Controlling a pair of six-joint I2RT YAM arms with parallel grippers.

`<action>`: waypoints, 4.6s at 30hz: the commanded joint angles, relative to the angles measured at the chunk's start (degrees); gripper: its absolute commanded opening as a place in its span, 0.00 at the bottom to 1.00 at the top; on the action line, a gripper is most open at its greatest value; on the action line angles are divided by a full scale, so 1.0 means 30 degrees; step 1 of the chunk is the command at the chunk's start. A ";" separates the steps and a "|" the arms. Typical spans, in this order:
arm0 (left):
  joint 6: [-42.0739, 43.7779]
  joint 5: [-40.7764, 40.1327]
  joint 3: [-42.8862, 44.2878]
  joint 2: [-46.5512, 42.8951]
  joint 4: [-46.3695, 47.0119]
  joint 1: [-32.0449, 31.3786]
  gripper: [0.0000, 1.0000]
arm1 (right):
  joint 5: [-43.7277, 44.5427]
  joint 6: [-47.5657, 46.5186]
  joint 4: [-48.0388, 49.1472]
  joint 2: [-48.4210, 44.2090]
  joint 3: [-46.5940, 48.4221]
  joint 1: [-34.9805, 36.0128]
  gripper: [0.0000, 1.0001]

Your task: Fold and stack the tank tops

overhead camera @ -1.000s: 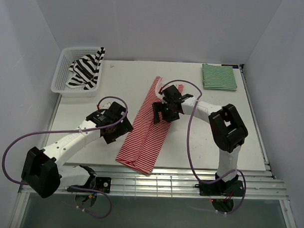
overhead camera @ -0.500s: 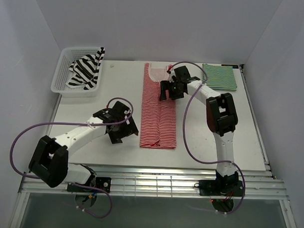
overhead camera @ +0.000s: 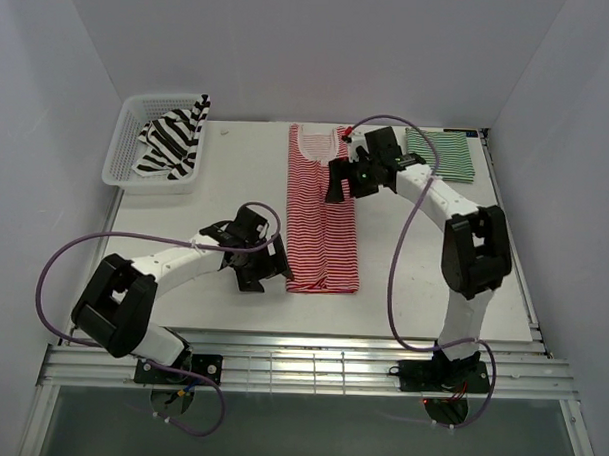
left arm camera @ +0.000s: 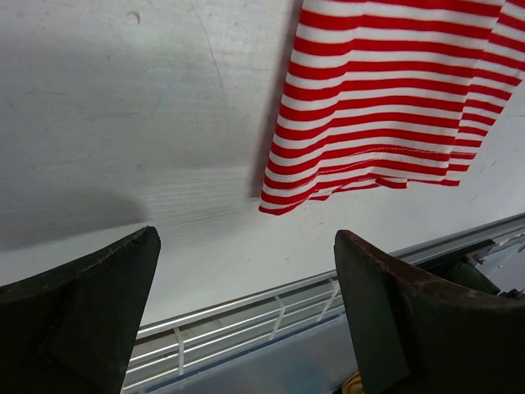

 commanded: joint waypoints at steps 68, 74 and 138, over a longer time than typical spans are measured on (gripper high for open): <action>-0.2025 0.0355 -0.2202 -0.0625 0.2332 -0.2127 0.00 | -0.1335 0.9009 0.3145 -1.3847 -1.9975 0.1620 0.08; -0.2260 0.0093 -0.1034 -0.1505 0.1952 -0.2127 0.00 | -0.0779 0.8893 0.2676 -1.4376 -1.8572 0.1620 0.08; 0.4302 -0.0113 1.7896 1.3640 0.2039 0.4201 0.00 | -0.0251 0.5435 0.4814 0.1648 -0.0111 -0.2042 0.08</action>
